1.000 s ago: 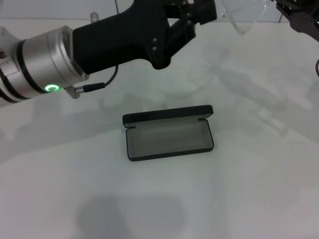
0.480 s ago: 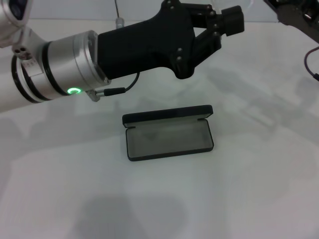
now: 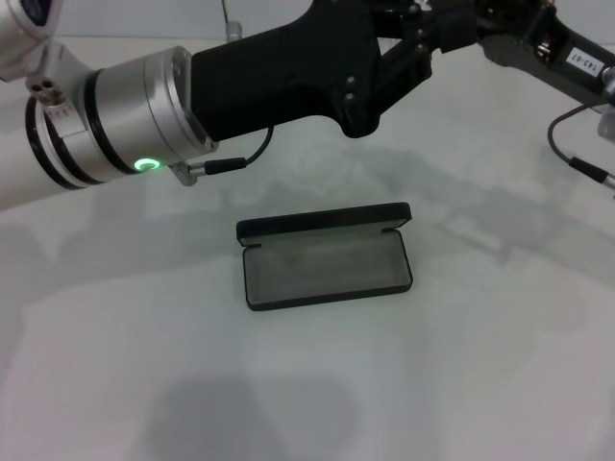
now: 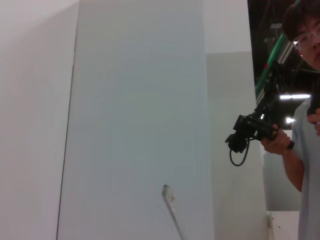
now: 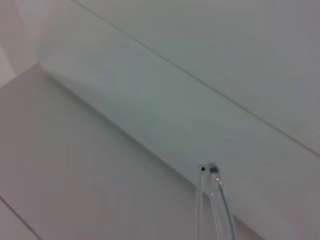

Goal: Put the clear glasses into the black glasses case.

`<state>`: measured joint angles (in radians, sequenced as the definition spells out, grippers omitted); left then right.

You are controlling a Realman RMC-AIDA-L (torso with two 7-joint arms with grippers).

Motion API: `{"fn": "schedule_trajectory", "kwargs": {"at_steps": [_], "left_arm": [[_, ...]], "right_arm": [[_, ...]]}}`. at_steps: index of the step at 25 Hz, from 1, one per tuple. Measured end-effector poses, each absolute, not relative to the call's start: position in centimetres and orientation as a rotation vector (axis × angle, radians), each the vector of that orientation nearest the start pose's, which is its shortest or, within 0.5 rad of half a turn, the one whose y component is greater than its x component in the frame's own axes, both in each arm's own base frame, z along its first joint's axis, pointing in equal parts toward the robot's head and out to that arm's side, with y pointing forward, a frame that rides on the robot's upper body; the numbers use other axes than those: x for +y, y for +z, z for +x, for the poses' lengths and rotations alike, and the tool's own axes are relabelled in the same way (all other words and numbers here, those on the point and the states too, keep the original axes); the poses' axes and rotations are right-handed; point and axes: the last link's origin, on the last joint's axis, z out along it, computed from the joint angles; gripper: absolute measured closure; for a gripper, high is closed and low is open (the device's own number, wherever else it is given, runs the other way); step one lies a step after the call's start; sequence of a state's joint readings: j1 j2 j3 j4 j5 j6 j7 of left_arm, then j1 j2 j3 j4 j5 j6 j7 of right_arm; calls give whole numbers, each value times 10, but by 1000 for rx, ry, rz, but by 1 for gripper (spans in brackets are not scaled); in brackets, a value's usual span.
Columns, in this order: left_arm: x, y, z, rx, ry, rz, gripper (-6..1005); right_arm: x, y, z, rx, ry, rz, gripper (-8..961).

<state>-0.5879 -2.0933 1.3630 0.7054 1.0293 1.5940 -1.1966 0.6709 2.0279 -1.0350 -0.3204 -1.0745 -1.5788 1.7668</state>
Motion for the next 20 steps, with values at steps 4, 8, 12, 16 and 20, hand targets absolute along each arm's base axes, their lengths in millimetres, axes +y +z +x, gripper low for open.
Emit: {"fn": "schedule_trajectory", "kwargs": {"at_steps": [4,8,12,16,20], "left_arm": [[330,-12,-111,-39,-1556,-2646,955],[330,-12,-111,-38,-1556,-2646,955],[330,-12,-111,-41,-1556,-2647,955],[331,-12,-111,-43,-1556,-2647,954],[331,-12,-111,-44,-1555,-2646,954]], "right_arm": [[366,8,174,1210,1701,-2398,897],[364,5,166,1159,1666,-2483,897],[360,1,160,1111,1627,-2563,897],[356,-3,155,1078,1597,-2623,897],[352,-6,153,1069,1586,-2664,896]]}}
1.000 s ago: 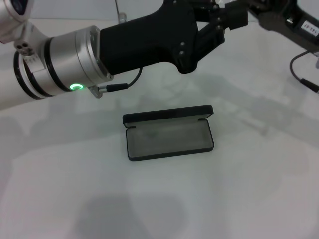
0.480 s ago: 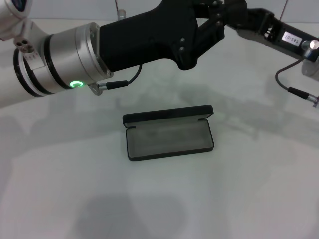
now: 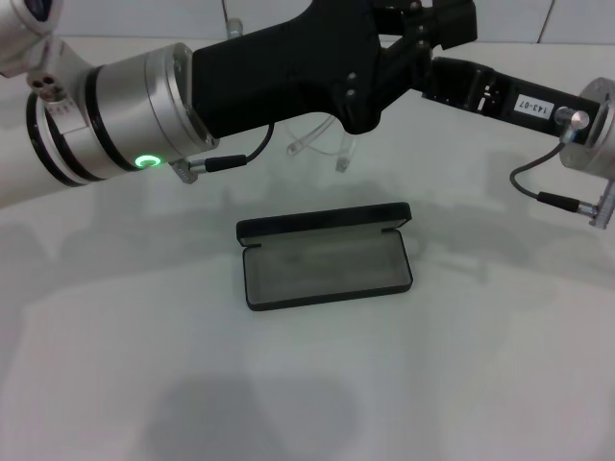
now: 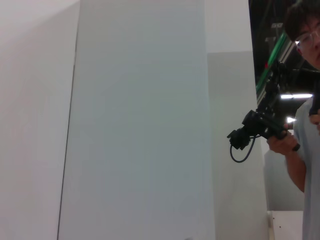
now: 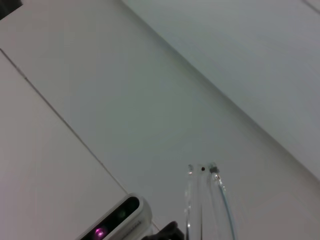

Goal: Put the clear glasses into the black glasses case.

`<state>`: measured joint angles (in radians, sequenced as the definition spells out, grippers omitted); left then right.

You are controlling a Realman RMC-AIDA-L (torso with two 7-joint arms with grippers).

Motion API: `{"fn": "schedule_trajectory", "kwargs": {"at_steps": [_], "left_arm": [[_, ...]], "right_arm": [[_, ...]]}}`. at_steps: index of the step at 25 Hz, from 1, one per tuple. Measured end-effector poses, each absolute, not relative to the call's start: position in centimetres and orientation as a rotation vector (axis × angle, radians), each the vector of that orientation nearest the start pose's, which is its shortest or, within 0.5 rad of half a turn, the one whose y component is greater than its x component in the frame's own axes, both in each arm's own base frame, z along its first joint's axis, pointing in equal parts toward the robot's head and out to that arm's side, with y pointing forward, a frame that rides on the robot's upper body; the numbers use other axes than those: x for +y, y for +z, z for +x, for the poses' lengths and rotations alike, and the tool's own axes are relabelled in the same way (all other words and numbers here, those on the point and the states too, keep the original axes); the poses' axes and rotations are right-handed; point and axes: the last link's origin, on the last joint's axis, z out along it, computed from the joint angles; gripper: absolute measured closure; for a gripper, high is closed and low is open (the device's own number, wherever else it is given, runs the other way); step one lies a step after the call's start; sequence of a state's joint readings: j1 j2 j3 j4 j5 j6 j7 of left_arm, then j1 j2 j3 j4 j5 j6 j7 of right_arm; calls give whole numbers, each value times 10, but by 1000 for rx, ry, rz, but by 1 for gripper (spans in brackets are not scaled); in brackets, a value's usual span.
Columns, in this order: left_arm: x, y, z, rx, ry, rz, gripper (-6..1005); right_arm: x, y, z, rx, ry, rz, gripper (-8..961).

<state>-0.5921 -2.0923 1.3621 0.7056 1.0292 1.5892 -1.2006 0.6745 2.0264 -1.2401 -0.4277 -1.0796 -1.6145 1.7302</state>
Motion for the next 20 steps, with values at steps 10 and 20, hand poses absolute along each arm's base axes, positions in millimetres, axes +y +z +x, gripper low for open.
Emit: {"fn": "schedule_trajectory", "kwargs": {"at_steps": [10,20], "left_arm": [[331,-5,-124,-91,-1548,-2597,954],[328,8,-153,-176,-1514,-2507,954]], "right_arm": [[354,16,179,1135,1672,-2462,896],[358,63,220,1116,1713,-2133,896]]}}
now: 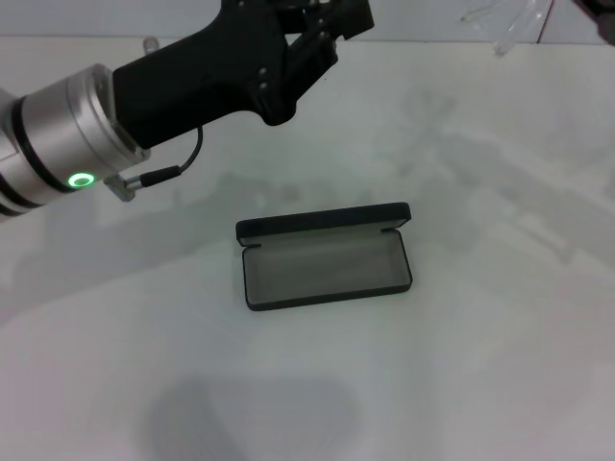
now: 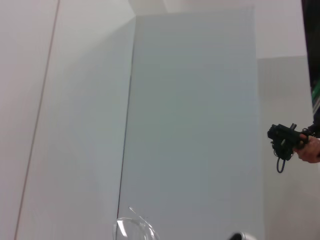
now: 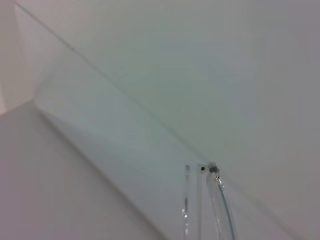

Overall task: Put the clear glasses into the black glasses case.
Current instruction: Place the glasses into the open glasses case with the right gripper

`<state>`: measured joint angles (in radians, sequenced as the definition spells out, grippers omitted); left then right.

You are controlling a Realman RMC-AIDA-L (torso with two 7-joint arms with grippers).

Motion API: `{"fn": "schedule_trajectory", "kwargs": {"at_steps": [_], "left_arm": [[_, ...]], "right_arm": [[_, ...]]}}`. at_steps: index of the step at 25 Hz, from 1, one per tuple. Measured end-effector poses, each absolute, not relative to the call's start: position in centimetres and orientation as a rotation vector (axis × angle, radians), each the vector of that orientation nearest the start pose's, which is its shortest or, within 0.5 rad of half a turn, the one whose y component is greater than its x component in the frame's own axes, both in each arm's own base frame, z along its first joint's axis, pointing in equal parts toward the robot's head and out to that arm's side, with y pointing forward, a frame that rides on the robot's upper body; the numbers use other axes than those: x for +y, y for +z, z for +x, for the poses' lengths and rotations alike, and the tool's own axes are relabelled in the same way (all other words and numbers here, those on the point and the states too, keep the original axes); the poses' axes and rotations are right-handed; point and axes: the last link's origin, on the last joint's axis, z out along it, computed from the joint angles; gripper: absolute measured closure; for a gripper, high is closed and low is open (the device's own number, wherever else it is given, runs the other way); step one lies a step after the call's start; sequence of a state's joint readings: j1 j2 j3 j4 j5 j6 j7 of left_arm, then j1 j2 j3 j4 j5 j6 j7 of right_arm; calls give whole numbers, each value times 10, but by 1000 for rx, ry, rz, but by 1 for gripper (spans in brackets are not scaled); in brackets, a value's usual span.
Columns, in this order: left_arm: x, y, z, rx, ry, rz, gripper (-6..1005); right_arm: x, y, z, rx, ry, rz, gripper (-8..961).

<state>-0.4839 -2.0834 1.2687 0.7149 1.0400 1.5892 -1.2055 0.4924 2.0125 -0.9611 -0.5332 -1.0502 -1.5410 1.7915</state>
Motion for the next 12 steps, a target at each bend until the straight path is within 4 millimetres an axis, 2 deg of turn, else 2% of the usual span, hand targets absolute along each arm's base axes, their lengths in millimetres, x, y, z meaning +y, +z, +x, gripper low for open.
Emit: {"fn": "schedule_trajectory", "kwargs": {"at_steps": [9,10,12], "left_arm": [[328,10,-156,-186,-1508,-2496,954],[328,9,-157,-188,-1508,-2496,954],[327,9,-157,-190,-1507,-2496,954]], "right_arm": [[382,89,215,1062,1538,-2105,896],[391,97,206,981,1409,-2195,896],[394,101,200,926,1347,-2258,896]]}}
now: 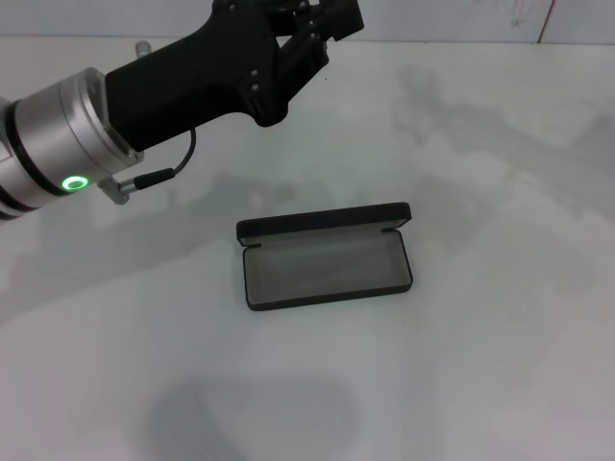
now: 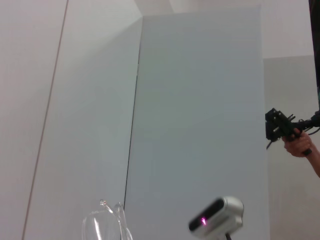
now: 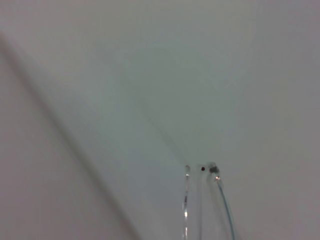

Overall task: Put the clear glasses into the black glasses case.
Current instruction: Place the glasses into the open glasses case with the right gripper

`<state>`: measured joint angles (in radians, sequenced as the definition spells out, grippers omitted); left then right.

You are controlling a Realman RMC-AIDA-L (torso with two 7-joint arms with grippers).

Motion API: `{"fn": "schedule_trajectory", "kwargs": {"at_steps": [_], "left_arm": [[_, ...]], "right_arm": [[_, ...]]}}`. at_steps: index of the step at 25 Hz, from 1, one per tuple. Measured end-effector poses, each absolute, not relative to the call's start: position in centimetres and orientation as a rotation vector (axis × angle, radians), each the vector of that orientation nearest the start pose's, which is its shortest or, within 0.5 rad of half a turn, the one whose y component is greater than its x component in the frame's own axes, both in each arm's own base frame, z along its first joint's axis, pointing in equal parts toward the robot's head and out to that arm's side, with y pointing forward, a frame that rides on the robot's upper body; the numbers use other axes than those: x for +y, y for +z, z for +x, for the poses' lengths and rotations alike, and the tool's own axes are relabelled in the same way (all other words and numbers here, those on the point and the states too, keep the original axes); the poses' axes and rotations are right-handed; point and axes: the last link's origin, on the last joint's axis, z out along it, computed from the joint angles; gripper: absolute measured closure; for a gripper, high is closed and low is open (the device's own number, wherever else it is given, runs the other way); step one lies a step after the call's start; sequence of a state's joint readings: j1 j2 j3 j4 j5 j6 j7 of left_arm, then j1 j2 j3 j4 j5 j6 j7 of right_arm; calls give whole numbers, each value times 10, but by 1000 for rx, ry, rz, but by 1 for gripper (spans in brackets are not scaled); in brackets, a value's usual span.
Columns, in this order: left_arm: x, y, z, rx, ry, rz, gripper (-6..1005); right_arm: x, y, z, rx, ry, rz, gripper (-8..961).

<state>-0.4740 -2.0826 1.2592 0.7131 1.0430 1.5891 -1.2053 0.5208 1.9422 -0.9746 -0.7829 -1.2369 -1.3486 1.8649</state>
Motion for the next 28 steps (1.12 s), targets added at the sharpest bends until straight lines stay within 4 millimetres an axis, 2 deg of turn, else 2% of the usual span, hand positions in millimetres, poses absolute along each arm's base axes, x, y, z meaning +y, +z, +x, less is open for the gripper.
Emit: {"fn": "schedule_trajectory", "kwargs": {"at_steps": [3,6,12,14,18,19,21,24,28], "left_arm": [[327,9,-158,-193,-1506,-2495,954],[327,9,-159,-192,-1504,-2493,954],[328,12,-159,-193,-1505,-2482,953],[329,14,-160,-197,-1508,-2468,953],[332,20,-163,-200,-1509,-2436,953],[332,20,-163,-200,-1508,-2433,953],[332,20,-164,-195,-1505,-2430,953],[331,20,-165,-198,-1501,-2428,953],[332,23,-169,-209,-1493,-2411,953]], "right_arm": [[398,112,186,813,1246,-2397,896],[399,119,179,787,1212,-2440,896],[405,130,190,1094,1330,-2248,895],[405,130,188,1196,1285,-2282,895],[405,128,185,1272,1010,-2402,895],[405,127,186,1256,944,-2422,895],[404,126,186,1118,834,-2466,895],[400,119,178,870,790,-2528,895],[382,112,157,502,735,-2667,895]]}}
